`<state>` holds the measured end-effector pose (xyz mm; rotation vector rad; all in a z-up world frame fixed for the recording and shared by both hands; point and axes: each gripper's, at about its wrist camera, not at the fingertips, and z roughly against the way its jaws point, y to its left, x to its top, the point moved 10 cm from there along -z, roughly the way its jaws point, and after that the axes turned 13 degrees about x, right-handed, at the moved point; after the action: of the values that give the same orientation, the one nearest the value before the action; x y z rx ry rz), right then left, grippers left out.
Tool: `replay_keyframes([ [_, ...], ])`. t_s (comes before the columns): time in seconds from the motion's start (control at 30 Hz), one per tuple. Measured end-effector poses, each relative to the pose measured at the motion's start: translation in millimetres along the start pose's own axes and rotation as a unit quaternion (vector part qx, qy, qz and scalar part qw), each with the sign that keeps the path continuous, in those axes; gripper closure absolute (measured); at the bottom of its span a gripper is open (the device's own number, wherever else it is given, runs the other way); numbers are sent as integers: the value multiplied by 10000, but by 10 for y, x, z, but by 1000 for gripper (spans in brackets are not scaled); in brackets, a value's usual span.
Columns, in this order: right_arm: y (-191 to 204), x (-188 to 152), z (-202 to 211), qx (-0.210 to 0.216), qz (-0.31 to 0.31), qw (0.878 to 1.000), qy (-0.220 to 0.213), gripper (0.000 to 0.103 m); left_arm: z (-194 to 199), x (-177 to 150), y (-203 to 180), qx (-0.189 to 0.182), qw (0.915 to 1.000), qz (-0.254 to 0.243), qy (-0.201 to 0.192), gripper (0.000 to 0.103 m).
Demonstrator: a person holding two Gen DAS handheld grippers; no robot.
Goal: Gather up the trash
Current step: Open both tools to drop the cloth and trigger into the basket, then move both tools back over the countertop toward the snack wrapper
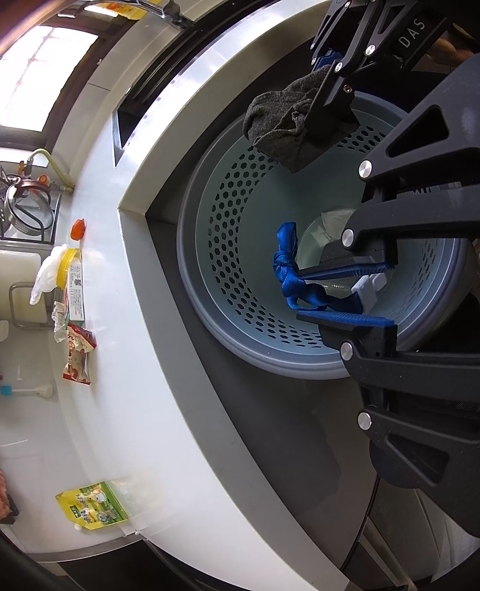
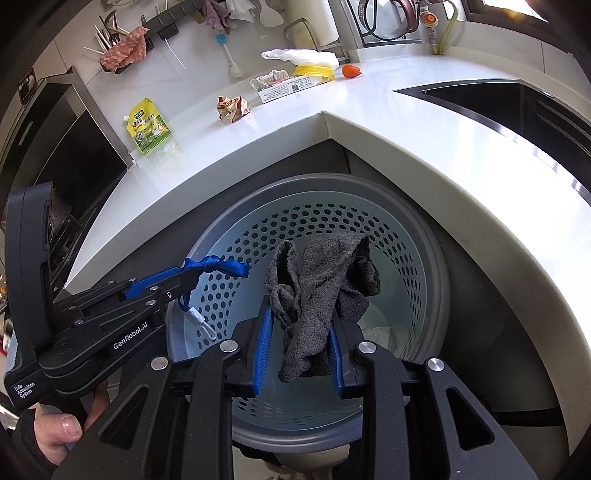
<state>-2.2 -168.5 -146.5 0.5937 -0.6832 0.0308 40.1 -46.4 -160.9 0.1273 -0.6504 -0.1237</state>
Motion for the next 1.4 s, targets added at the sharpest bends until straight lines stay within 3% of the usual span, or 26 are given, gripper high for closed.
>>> replay_keyframes([
  [0.2,-16,-25,13,-25,8,10000,-22,75,10,-6,17,13,10000,15,-19,78],
  [0.27,-14,-35,15,-26,2,10000,-30,72,15,-5,34,28,10000,31,-30,70],
  [0.33,-3,-36,35,-20,18,10000,-73,62,24,1,57,57,9999,63,-60,56],
  [0.37,4,-30,48,-15,26,9999,-104,59,29,5,65,70,9999,75,-75,55],
  [0.43,20,-19,74,-10,37,9999,-166,53,32,7,75,89,9999,78,-75,54],
  [1.4,59,26,156,-58,33,9994,-328,47,45,26,218,15,9996,263,-92,41],
])
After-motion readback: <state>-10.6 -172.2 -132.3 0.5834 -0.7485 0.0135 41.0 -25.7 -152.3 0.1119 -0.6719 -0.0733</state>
